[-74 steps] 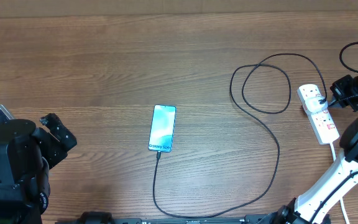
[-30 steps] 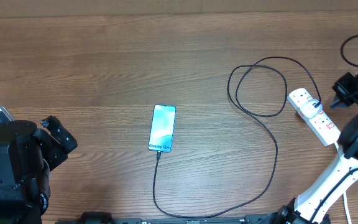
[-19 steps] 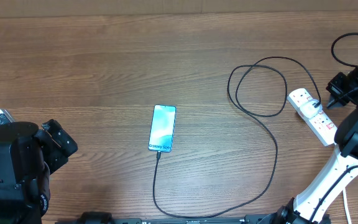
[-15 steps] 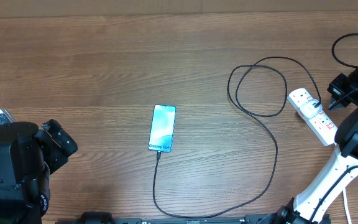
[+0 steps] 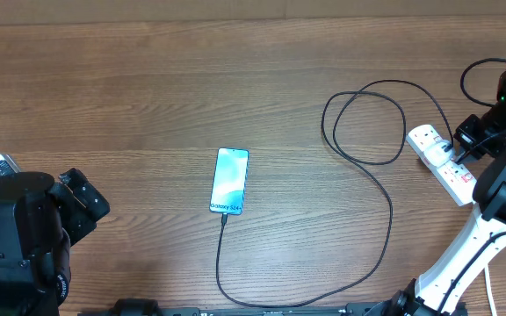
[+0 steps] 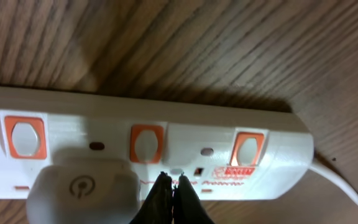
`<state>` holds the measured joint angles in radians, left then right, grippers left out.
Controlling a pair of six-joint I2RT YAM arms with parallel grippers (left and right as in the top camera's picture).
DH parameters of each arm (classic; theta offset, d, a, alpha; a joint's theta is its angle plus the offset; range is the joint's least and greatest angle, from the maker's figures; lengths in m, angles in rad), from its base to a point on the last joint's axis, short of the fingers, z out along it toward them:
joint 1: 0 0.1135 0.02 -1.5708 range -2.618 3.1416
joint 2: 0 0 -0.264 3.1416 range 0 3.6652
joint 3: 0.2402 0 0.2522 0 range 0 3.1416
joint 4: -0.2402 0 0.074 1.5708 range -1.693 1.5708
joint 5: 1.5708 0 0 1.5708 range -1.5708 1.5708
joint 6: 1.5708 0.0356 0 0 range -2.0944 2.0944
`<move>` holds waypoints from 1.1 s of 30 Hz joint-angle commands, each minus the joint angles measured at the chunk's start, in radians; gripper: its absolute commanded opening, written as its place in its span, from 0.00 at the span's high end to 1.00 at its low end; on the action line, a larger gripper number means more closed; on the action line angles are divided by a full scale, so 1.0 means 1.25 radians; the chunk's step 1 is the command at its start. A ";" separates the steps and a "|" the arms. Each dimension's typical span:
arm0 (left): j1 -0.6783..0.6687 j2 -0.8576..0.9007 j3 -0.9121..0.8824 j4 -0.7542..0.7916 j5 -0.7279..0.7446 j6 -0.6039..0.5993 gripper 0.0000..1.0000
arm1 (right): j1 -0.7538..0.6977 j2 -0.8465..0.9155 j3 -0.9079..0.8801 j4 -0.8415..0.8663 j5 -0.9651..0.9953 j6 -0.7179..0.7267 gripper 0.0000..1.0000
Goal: Plug charger to phone and switch on socket
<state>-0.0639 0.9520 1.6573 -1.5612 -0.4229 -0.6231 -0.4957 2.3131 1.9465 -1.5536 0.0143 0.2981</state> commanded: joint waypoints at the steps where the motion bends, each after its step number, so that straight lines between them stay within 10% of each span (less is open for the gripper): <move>1: -0.003 -0.002 -0.002 -0.001 0.001 -0.007 0.01 | -0.002 0.002 -0.010 0.013 -0.010 0.000 0.96; 33: -0.003 -0.002 -0.002 -0.004 0.001 -0.007 0.01 | -0.026 0.001 -0.039 0.048 0.008 0.058 0.96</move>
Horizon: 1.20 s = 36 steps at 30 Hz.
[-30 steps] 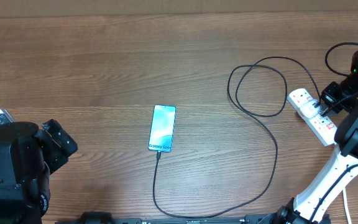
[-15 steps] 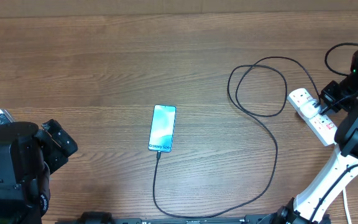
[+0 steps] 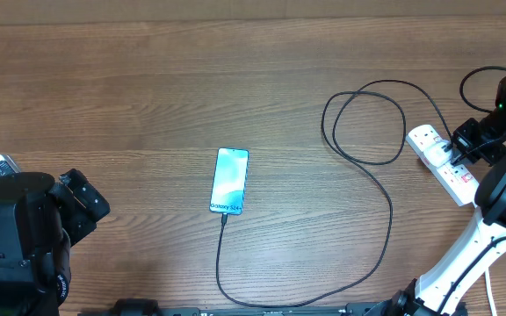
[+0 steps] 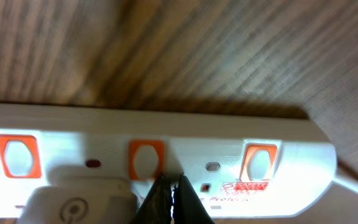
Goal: Plug charger to phone and switch on socket
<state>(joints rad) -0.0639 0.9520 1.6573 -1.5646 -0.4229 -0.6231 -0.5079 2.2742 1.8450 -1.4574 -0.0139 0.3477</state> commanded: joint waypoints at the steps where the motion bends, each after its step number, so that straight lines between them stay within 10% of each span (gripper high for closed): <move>1: -0.003 -0.002 -0.002 -0.001 0.001 -0.007 0.00 | -0.020 0.032 0.074 -0.053 0.027 0.017 0.96; 36: -0.003 -0.002 -0.002 -0.007 0.001 -0.003 0.00 | -0.031 0.034 0.083 -0.048 -0.095 -0.137 0.96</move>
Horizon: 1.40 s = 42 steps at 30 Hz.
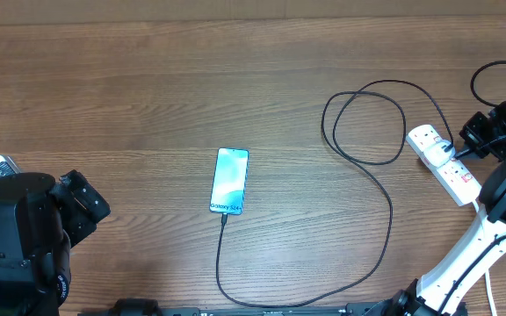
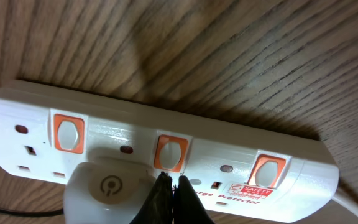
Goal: Plug charger to phone and switch on socket
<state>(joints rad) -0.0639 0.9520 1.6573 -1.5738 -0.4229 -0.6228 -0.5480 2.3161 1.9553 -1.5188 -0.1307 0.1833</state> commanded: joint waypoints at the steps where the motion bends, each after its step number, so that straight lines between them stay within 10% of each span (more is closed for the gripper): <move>1: -0.003 -0.002 -0.002 0.001 0.001 -0.003 0.00 | 0.001 0.001 -0.005 -0.001 -0.001 -0.005 0.96; 15: -0.003 -0.002 -0.002 0.000 0.001 -0.004 0.01 | 0.003 0.001 -0.106 0.070 0.032 0.023 0.96; 24: -0.003 -0.002 -0.002 0.005 0.001 -0.005 0.00 | -0.034 -0.042 0.143 -0.109 0.097 0.098 0.96; 33: -0.003 -0.003 -0.002 0.007 0.004 -0.031 0.01 | -0.028 -0.334 0.360 -0.105 0.005 0.102 0.96; 42: -0.003 -0.006 -0.002 0.009 0.020 -0.047 0.01 | -0.024 -0.692 0.525 0.263 -0.134 0.264 0.96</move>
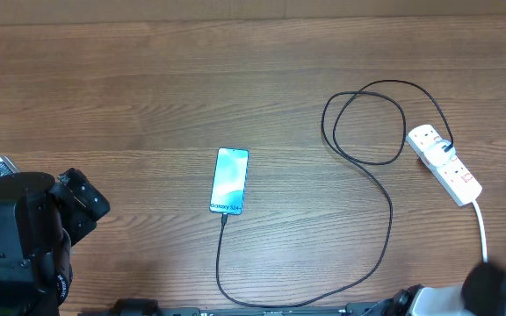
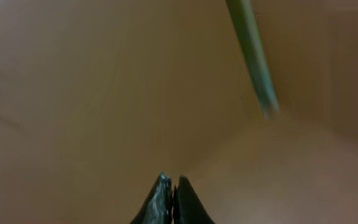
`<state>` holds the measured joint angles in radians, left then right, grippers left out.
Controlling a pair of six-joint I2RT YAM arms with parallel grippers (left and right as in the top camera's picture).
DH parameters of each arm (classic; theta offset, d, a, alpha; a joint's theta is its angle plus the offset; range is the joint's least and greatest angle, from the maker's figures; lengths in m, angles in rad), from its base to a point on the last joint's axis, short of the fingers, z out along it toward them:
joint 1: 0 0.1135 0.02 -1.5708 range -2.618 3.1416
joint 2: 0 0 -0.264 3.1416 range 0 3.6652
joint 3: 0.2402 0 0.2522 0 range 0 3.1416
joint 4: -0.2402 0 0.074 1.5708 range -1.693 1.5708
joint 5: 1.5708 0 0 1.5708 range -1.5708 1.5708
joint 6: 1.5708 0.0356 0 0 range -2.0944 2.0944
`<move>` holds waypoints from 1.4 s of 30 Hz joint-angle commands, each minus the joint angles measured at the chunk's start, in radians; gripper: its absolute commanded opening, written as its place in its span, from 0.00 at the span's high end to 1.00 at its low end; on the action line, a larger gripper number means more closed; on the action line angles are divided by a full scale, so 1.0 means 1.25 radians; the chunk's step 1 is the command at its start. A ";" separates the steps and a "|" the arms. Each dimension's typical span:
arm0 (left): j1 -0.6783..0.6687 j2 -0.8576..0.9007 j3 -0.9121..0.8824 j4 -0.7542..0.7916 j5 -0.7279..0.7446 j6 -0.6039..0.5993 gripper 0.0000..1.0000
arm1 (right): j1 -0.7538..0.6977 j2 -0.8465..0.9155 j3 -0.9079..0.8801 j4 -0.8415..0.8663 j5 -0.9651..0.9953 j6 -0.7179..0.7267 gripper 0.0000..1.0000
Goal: Plug charger to phone and switch on socket
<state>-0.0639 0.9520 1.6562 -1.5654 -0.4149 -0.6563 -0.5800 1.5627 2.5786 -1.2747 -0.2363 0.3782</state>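
Note:
The phone (image 1: pixel 229 180) lies screen up in the middle of the table, with the black charger cable (image 1: pixel 385 215) plugged into its near end. The cable loops away to the charger plug (image 1: pixel 437 147), which sits in the white power strip (image 1: pixel 446 168) at the right. How its switches stand is too small to tell. My right gripper (image 2: pixel 172 180) is shut on nothing, seen only against a blurred brown surface. Of the right arm, only a dark blurred part (image 1: pixel 492 285) shows, at the bottom right corner. The left arm (image 1: pixel 25 237) rests at the lower left; its fingers cannot be made out.
The power strip's white lead (image 1: pixel 481 230) runs toward the near right edge. The cable forms a wide loop (image 1: pixel 367 123) left of the strip and a long bend (image 1: pixel 262 298) along the near edge.
My shut right gripper was at the power strip's middle orange switch. Now the right arm is away from the strip, down at the bottom right corner, and the wrist view is blurred.
The phone stayed plugged in throughout and the left arm never moved. My shut right fingertips were just below the strip's middle switch beside the charger, then up against it, then farther back but still pointing at it. Now the arm is clear of the strip.

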 commanded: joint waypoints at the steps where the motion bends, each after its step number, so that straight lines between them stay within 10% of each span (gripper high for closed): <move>1: -0.003 -0.008 -0.001 0.002 0.014 -0.020 0.00 | 0.002 -0.114 0.027 0.125 -0.049 0.132 0.96; 18: -0.003 -0.151 -0.001 -0.023 0.007 -0.016 0.00 | 0.240 -0.241 0.033 0.691 -0.079 0.161 0.95; 25: -0.003 -0.159 -0.004 -0.045 0.006 -0.016 0.00 | 0.336 -0.319 -0.005 0.550 0.006 -0.053 0.95; 42: -0.003 -0.159 -0.004 -0.046 0.019 -0.016 0.00 | 0.462 -0.900 -0.755 0.523 0.098 -0.142 0.87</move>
<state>-0.0639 0.7620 1.6550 -1.6241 -0.3931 -0.6567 -0.0040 0.5175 1.7458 -0.6403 -0.1551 0.2317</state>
